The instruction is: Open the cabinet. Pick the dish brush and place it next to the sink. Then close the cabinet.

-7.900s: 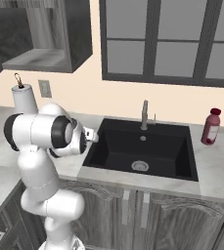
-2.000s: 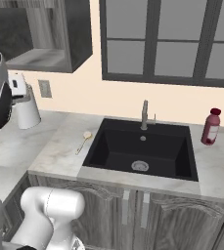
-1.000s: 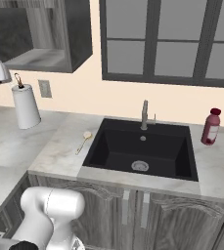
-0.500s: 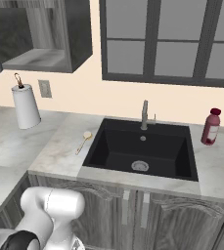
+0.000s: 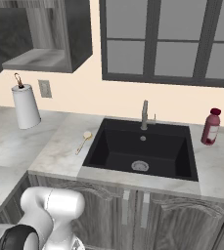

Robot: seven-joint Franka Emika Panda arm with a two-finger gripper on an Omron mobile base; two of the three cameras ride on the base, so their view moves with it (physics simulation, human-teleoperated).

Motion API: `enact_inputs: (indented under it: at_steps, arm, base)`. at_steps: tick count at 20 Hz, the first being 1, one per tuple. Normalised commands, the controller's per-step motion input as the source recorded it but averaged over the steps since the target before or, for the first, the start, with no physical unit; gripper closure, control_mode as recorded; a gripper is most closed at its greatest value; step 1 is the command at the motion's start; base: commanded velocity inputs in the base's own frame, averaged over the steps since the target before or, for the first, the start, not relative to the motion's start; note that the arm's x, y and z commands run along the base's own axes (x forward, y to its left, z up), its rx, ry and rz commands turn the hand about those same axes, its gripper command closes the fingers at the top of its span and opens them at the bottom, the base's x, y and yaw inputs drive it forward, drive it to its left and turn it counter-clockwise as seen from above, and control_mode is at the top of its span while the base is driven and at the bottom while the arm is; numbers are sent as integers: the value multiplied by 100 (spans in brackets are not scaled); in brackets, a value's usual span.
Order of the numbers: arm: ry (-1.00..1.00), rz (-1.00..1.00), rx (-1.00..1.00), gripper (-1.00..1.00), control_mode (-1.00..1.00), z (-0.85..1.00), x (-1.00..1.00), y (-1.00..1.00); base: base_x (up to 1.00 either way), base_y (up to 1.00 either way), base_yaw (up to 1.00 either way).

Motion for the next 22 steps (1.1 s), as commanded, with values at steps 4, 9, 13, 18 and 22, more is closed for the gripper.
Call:
enact_inputs:
  at_steps: [4, 9, 13, 18, 22]
  arm:
    - [0, 0, 11, -100, -100, 0, 1, 10]
    - [2, 0, 12, -100, -100, 0, 3, 11]
    - [0, 1, 9, -100, -100, -1, -3, 21]
    - [0, 2, 4, -100, -100, 0, -4, 20]
    - [2, 1, 0, -100, -100, -5, 8, 13]
  base:
    - [0, 0, 0]
    - [0, 0, 0]
    - [0, 0, 0]
    - [0, 0, 0]
    - [0, 0, 0]
